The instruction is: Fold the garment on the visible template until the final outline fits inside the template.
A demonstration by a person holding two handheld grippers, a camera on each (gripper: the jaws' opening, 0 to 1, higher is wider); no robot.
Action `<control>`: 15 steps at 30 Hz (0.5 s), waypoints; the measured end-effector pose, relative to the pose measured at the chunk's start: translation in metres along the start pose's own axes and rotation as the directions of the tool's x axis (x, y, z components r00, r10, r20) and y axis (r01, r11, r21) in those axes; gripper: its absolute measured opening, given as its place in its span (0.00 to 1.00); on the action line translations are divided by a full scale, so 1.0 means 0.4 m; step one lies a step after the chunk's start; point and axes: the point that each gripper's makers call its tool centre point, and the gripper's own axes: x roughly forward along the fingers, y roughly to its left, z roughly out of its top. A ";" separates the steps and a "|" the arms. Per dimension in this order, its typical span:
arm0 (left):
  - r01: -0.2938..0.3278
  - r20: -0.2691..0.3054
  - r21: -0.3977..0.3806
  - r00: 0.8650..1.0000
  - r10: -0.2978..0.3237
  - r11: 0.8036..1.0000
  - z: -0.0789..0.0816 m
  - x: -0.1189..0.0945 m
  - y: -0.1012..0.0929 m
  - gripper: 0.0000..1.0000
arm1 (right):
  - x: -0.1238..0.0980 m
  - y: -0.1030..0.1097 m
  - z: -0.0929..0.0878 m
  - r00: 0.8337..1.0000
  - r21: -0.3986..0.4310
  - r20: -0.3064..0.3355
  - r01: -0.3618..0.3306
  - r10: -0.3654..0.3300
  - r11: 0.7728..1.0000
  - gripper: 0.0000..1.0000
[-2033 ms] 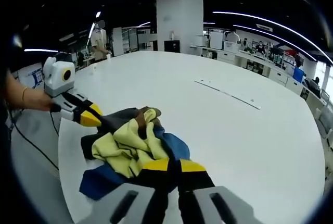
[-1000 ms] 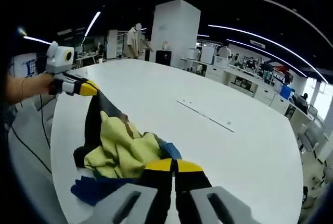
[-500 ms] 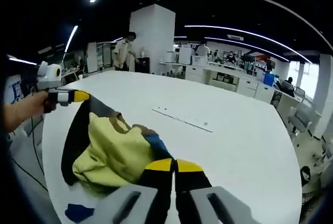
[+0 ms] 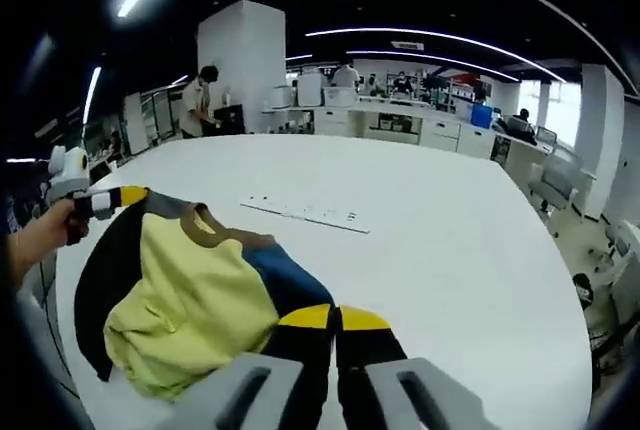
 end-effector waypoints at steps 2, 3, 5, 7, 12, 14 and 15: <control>-0.015 -0.040 -0.005 0.999 0.015 1.000 -0.029 0.021 0.018 0.00 | 0.019 -0.009 -0.012 1.000 -0.001 -0.022 0.008 -0.008 1.000 0.00; -0.035 -0.068 0.013 0.997 0.035 0.999 -0.048 0.031 0.032 0.00 | 0.027 -0.013 -0.017 1.000 0.000 -0.029 0.010 -0.010 1.000 0.00; -0.047 -0.112 0.058 0.992 0.053 0.997 -0.075 0.045 0.047 0.00 | 0.046 -0.022 -0.028 0.999 0.008 -0.046 0.020 -0.020 1.000 0.00; -0.046 -0.132 0.061 0.990 0.054 0.997 -0.096 0.064 0.053 0.00 | 0.070 -0.030 -0.043 0.997 0.009 -0.068 0.029 -0.028 1.000 0.00; -0.075 -0.194 0.117 0.976 0.097 0.990 -0.146 0.091 0.078 0.00 | 0.111 -0.026 -0.077 0.993 0.029 -0.113 0.034 -0.030 0.999 0.00; -0.073 -0.206 0.116 0.974 0.096 0.991 -0.158 0.105 0.093 0.00 | 0.129 -0.032 -0.087 0.992 0.025 -0.125 0.038 -0.035 0.999 0.00; -0.075 -0.216 0.114 0.972 0.098 0.991 -0.166 0.106 0.095 0.00 | 0.136 -0.034 -0.095 0.990 0.025 -0.138 0.043 -0.039 0.999 0.00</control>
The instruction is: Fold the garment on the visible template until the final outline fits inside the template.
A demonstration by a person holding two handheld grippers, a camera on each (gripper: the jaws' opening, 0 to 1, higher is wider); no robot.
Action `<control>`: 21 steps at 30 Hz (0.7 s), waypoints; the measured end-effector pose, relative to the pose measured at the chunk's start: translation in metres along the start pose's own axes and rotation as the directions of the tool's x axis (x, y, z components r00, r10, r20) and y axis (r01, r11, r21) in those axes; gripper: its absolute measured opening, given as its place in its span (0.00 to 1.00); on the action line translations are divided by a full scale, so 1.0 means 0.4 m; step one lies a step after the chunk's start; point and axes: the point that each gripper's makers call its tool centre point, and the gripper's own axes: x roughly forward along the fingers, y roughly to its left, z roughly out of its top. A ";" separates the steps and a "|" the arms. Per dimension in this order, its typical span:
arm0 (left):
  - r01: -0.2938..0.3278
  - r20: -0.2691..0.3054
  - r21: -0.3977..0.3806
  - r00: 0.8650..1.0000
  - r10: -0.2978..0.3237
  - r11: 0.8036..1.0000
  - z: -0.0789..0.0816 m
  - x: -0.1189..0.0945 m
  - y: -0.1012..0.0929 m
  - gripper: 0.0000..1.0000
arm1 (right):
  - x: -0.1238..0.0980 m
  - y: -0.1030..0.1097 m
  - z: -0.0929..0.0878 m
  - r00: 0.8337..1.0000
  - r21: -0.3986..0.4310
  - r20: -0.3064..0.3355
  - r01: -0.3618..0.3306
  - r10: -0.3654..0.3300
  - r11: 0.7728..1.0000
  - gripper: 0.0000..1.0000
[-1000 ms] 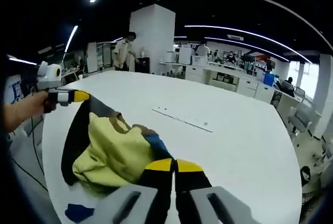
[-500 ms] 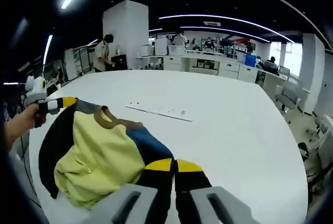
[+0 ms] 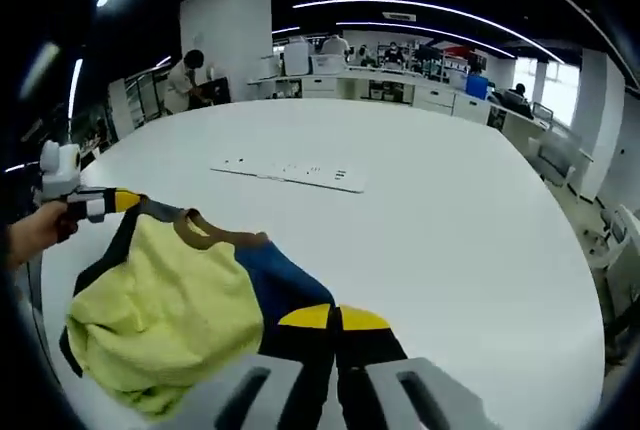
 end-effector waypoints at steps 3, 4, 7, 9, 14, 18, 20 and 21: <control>0.007 0.000 -0.017 1.000 -0.007 1.000 -0.008 -0.004 0.000 0.00 | 0.016 0.003 -0.017 1.000 0.015 -0.029 -0.002 0.002 1.000 0.00; 0.006 0.001 -0.018 1.000 -0.006 1.000 -0.010 -0.005 0.001 0.00 | 0.019 0.005 -0.023 0.999 0.029 -0.037 0.002 -0.001 1.000 0.00; -0.006 -0.017 0.020 1.000 0.006 1.000 -0.018 -0.008 0.009 0.00 | 0.030 0.016 -0.032 0.999 0.037 -0.045 0.000 0.001 0.999 0.00; -0.014 -0.008 0.024 1.000 0.015 1.000 -0.017 -0.017 0.014 0.01 | 0.034 0.025 -0.038 0.999 0.018 -0.052 -0.011 0.012 1.000 0.00; -0.015 0.022 0.028 1.000 0.014 1.000 -0.005 -0.040 0.020 0.10 | 0.026 0.034 -0.035 0.999 0.015 -0.044 -0.007 0.008 1.000 0.27; -0.015 0.066 -0.021 0.998 0.017 1.000 0.012 -0.062 0.031 0.27 | 0.005 0.048 -0.021 0.999 0.043 -0.014 -0.028 0.028 0.999 0.44; -0.012 0.075 -0.030 0.997 0.014 0.999 0.012 -0.080 0.030 0.33 | -0.007 0.056 -0.014 0.999 0.065 0.004 -0.040 0.039 0.997 0.60; -0.010 0.080 -0.030 0.997 0.012 0.999 0.013 -0.087 0.028 0.36 | -0.013 0.060 -0.011 0.999 0.070 0.014 -0.052 0.051 0.996 0.65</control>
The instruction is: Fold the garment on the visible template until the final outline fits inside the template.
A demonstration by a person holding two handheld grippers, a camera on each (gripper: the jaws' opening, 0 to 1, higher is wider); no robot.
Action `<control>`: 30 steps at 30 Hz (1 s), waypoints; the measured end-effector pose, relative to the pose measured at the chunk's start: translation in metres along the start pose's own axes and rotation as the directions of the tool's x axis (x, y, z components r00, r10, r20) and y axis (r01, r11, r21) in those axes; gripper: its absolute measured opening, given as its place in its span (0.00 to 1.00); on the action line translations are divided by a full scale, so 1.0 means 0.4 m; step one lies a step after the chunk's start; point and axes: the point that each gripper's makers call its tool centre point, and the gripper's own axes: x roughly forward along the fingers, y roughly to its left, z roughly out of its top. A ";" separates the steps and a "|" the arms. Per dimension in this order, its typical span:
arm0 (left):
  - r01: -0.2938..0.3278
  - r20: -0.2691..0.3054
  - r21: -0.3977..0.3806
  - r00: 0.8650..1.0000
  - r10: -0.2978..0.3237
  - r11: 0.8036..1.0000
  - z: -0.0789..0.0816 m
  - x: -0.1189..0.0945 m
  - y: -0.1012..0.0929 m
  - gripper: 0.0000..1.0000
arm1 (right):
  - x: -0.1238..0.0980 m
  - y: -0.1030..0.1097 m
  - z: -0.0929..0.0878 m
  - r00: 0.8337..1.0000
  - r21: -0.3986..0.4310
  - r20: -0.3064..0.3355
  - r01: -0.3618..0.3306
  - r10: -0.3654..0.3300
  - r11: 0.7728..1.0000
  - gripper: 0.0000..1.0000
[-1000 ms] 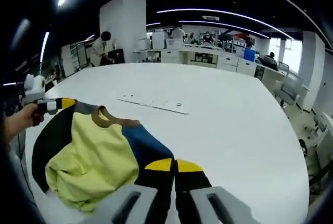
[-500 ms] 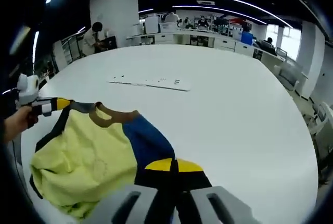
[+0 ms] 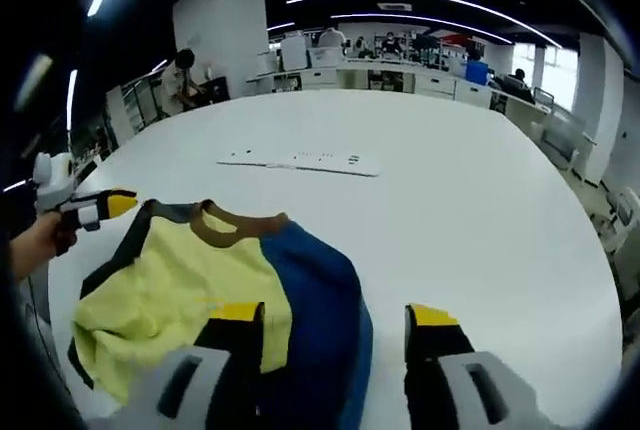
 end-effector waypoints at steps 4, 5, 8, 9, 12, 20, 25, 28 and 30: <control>0.020 0.011 -0.005 1.000 -0.020 1.000 -0.006 -0.040 -0.013 0.49 | -0.035 0.032 -0.008 0.998 0.042 0.008 -0.067 0.066 0.997 0.74; 0.034 0.010 -0.010 0.999 -0.033 0.999 -0.011 -0.051 -0.019 0.51 | -0.046 0.037 -0.012 0.997 0.043 0.012 -0.075 0.075 0.996 0.76; 0.056 0.012 -0.009 0.998 -0.056 0.998 -0.018 -0.077 -0.028 0.56 | -0.075 0.054 -0.028 0.995 0.040 0.012 -0.097 0.097 0.994 0.85; 0.060 0.013 -0.006 0.998 -0.060 0.998 -0.019 -0.086 -0.032 0.58 | -0.083 0.058 -0.034 0.995 0.038 0.007 -0.103 0.103 0.994 0.87; 0.071 0.017 0.002 0.997 -0.071 0.997 -0.023 -0.115 -0.047 0.64 | -0.109 0.077 -0.060 0.992 0.032 -0.004 -0.123 0.123 0.992 0.91; 0.116 0.018 0.030 0.993 -0.117 0.993 -0.044 -0.189 -0.080 0.79 | -0.163 0.112 -0.105 0.987 0.034 -0.006 -0.158 0.159 0.987 0.95; 0.148 0.021 0.023 0.989 -0.149 0.989 -0.059 -0.248 -0.092 0.85 | -0.198 0.127 -0.140 0.985 0.027 0.000 -0.172 0.172 0.985 0.95; 0.156 0.029 0.019 0.987 -0.157 0.988 -0.067 -0.277 -0.097 0.87 | -0.214 0.133 -0.163 0.985 0.015 -0.008 -0.173 0.173 0.985 0.95; 0.162 0.029 0.021 0.986 -0.162 0.987 -0.074 -0.293 -0.107 0.88 | -0.223 0.136 -0.178 0.985 0.025 -0.007 -0.173 0.173 0.985 0.95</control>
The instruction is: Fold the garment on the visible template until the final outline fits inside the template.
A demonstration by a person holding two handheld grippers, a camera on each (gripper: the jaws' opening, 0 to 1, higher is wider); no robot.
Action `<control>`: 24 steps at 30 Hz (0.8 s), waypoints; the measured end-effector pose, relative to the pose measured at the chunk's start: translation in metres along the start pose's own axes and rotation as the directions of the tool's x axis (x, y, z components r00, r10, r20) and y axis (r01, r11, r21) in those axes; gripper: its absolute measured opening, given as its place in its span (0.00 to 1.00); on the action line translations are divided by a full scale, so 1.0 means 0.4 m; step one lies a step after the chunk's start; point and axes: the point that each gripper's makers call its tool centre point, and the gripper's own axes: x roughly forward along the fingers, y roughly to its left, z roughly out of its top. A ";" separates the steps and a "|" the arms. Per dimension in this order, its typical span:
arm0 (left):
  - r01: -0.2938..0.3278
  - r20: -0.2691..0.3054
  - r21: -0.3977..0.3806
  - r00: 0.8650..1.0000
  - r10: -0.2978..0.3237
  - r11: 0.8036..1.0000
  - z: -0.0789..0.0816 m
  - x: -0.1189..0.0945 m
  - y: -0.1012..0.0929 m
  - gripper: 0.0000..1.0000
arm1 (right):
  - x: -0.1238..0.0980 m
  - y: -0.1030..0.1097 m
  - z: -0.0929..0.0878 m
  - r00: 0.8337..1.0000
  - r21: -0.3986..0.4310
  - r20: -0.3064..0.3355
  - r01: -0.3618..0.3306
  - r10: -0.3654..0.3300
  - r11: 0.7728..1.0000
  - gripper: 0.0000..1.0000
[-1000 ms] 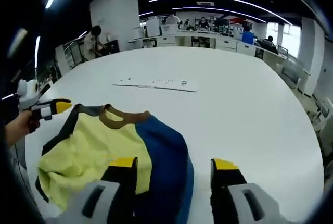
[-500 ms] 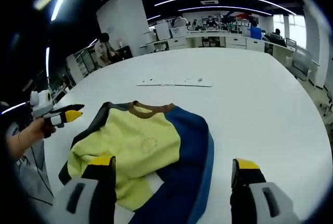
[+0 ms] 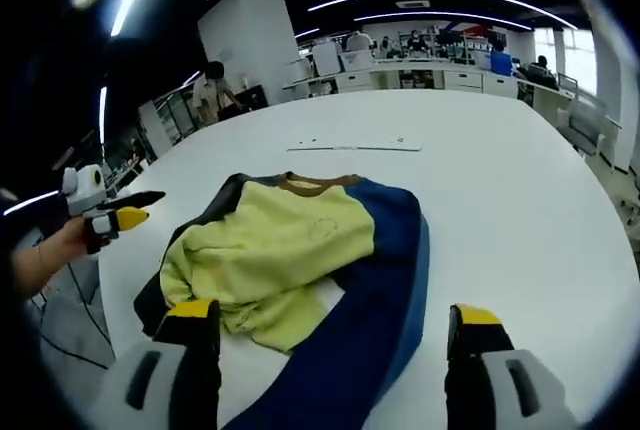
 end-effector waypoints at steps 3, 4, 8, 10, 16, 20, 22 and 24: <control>0.004 -0.008 0.013 1.000 -0.004 1.000 -0.017 -0.021 -0.018 0.89 | -0.008 0.009 -0.019 1.000 0.012 0.002 -0.004 0.004 1.000 0.95; 0.006 -0.012 0.019 1.000 -0.006 1.000 -0.025 -0.030 -0.026 0.89 | -0.011 0.014 -0.028 1.000 0.011 0.001 -0.005 0.005 1.000 0.95; 0.014 -0.023 0.046 1.000 -0.013 0.999 -0.051 -0.052 -0.044 0.91 | -0.024 0.030 -0.055 1.000 0.005 -0.008 -0.009 0.009 1.000 0.94; 0.021 -0.034 0.048 0.999 -0.019 0.999 -0.065 -0.063 -0.056 0.90 | -0.032 0.039 -0.064 1.000 0.013 -0.003 -0.014 0.014 1.000 0.93; 0.014 -0.041 0.012 0.999 -0.014 1.000 -0.100 -0.092 -0.071 0.85 | -0.055 0.050 -0.089 1.000 0.019 0.000 -0.006 0.006 1.000 0.90; -0.001 -0.055 -0.020 0.998 0.000 1.000 -0.126 -0.107 -0.074 0.78 | -0.068 0.051 -0.101 1.000 0.028 0.022 0.007 -0.008 1.000 0.86; 0.000 -0.056 -0.043 0.998 -0.002 0.999 -0.136 -0.113 -0.082 0.76 | -0.075 0.057 -0.112 1.000 0.033 0.025 0.007 -0.008 0.999 0.82; -0.001 -0.059 -0.053 0.998 -0.002 0.999 -0.147 -0.117 -0.092 0.73 | -0.080 0.060 -0.123 1.000 0.038 0.025 0.011 -0.012 0.999 0.79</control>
